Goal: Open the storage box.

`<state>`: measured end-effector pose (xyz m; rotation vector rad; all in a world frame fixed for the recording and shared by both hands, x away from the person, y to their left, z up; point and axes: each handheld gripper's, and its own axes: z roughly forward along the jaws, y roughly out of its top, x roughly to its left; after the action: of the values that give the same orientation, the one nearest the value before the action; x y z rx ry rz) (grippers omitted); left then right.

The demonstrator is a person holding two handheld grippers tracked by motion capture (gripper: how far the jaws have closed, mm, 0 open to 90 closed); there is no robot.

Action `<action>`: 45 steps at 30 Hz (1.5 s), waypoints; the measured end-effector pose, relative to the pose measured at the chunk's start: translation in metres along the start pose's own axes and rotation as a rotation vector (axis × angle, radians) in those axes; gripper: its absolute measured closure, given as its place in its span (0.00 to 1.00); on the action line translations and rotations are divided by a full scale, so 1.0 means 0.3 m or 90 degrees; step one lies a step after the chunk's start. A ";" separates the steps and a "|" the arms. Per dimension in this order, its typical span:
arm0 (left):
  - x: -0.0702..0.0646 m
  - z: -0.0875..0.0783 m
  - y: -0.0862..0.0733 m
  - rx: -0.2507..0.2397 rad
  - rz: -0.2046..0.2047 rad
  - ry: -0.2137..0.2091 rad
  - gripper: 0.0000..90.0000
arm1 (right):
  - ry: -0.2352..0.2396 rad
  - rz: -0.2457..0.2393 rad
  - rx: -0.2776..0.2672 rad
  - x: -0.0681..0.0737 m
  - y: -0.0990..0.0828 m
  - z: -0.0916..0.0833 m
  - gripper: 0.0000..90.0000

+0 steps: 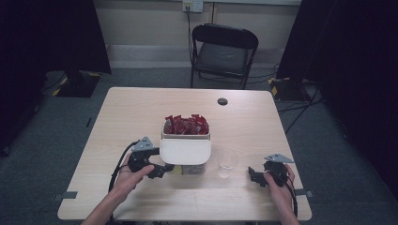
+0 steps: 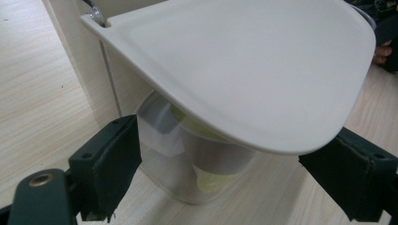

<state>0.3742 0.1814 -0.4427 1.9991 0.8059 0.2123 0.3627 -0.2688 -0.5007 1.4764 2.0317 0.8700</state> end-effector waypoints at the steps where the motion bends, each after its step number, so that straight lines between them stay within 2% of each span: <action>1: 0.000 0.000 0.000 0.000 0.000 0.000 0.15 | 0.000 0.000 0.000 0.000 0.000 0.000 0.10; 20: 0.001 -0.011 0.006 -0.009 0.000 -0.003 0.15 | 0.000 0.000 0.000 0.000 0.000 0.000 0.10; 24: 0.005 -0.022 0.020 0.001 0.009 0.007 0.13 | 0.000 0.000 0.000 0.000 0.000 0.000 0.10; 28: 0.006 -0.023 0.026 -0.016 0.000 0.005 0.11 | 0.000 0.000 0.000 0.000 0.000 0.000 0.10; 37: 0.010 -0.033 0.036 -0.026 0.000 0.004 0.14 | 0.000 0.000 0.000 0.000 0.000 0.000 0.10; 40: 0.013 -0.031 0.039 -0.025 0.007 -0.005 0.16 | 0.000 0.000 0.000 0.000 0.000 0.000 0.10; 45: 0.012 -0.031 0.043 -0.028 0.004 -0.005 0.16 | 0.000 0.000 0.000 0.000 0.000 0.000 0.10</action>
<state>0.3786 0.1859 -0.4276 1.9601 0.7829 0.2234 0.3626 -0.2688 -0.5007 1.4766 2.0317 0.8702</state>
